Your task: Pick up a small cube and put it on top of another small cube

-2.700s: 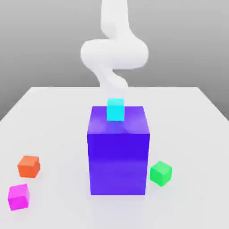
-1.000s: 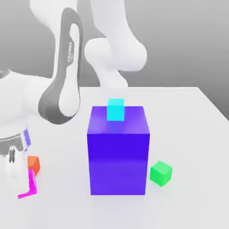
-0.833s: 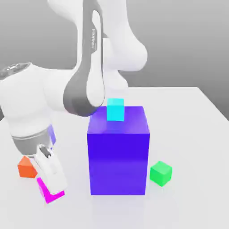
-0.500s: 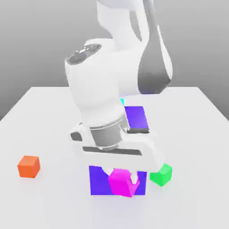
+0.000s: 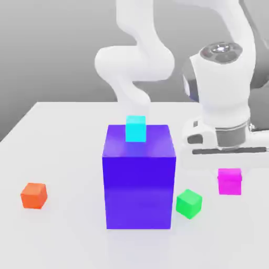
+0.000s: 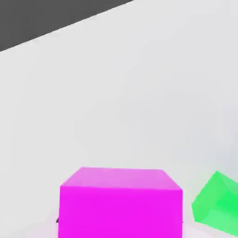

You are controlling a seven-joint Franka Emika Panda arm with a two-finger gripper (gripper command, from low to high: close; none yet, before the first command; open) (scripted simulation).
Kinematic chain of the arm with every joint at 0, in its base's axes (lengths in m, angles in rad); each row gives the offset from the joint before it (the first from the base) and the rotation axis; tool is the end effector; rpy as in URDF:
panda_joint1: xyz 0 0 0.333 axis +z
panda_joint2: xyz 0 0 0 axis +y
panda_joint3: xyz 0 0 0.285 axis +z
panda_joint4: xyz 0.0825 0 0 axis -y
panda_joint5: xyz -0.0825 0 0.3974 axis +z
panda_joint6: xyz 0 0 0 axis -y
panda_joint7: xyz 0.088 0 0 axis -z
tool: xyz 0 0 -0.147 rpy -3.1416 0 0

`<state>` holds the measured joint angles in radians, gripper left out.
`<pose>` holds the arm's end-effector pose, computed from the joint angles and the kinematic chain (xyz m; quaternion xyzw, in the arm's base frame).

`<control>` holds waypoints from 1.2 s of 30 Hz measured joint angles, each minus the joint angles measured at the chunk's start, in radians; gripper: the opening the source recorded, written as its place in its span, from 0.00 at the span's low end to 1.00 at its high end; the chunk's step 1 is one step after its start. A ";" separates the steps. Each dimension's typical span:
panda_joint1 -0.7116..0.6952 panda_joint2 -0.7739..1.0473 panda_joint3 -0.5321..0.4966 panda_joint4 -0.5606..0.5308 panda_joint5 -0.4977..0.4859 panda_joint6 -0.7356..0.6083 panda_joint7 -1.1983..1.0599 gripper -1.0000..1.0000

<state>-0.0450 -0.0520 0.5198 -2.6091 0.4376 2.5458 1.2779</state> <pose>0.3929 0.2020 0.1854 -0.8290 0.5488 0.0868 0.0638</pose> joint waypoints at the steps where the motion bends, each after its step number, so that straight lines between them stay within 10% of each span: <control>1: 0.002 -0.005 0.005 -0.012 -0.009 0.006 0.051 0.00; 26: -0.113 -0.198 0.163 -0.267 -0.084 0.113 1.168 0.00; 36: -0.226 -0.061 0.237 -0.265 -0.278 0.246 1.331 0.00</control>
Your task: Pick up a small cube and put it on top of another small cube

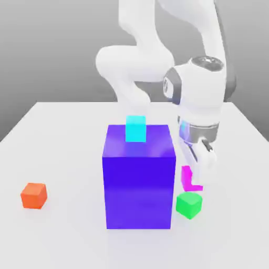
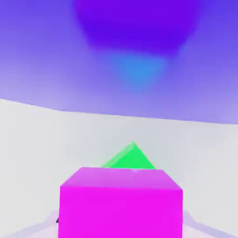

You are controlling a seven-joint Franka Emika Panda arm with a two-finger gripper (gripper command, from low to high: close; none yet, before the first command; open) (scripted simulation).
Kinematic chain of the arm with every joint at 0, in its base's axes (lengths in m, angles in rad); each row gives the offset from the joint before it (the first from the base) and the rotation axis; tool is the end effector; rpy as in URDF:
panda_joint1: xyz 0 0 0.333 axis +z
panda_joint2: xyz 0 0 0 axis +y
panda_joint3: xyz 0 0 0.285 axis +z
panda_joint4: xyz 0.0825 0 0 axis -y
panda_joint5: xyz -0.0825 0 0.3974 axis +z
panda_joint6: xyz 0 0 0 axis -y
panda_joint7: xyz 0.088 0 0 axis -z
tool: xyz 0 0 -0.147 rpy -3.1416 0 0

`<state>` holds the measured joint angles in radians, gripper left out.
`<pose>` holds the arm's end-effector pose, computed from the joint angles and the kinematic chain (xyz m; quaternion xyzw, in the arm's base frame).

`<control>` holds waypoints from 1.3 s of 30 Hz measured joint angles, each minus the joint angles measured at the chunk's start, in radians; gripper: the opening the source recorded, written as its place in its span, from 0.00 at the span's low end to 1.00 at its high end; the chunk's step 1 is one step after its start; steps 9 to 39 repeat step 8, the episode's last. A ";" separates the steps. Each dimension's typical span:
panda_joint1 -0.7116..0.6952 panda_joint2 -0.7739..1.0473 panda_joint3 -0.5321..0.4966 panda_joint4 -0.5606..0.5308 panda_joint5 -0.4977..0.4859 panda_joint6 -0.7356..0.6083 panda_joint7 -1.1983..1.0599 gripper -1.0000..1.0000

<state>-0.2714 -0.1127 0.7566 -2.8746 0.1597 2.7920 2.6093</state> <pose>0.3284 0.1485 0.1324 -0.4188 0.9080 -0.0113 0.0024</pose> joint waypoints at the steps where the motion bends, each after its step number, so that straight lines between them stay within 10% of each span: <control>1: -0.012 0.022 0.004 0.000 -0.035 0.019 0.024 0.00; 7: -0.013 0.170 -0.081 -0.003 -0.355 0.130 0.247 0.00; 8: 0.017 0.185 -0.116 -0.003 -0.384 0.141 0.267 1.00; 39: 0.017 0.185 -0.116 -0.003 -0.384 0.141 0.267 1.00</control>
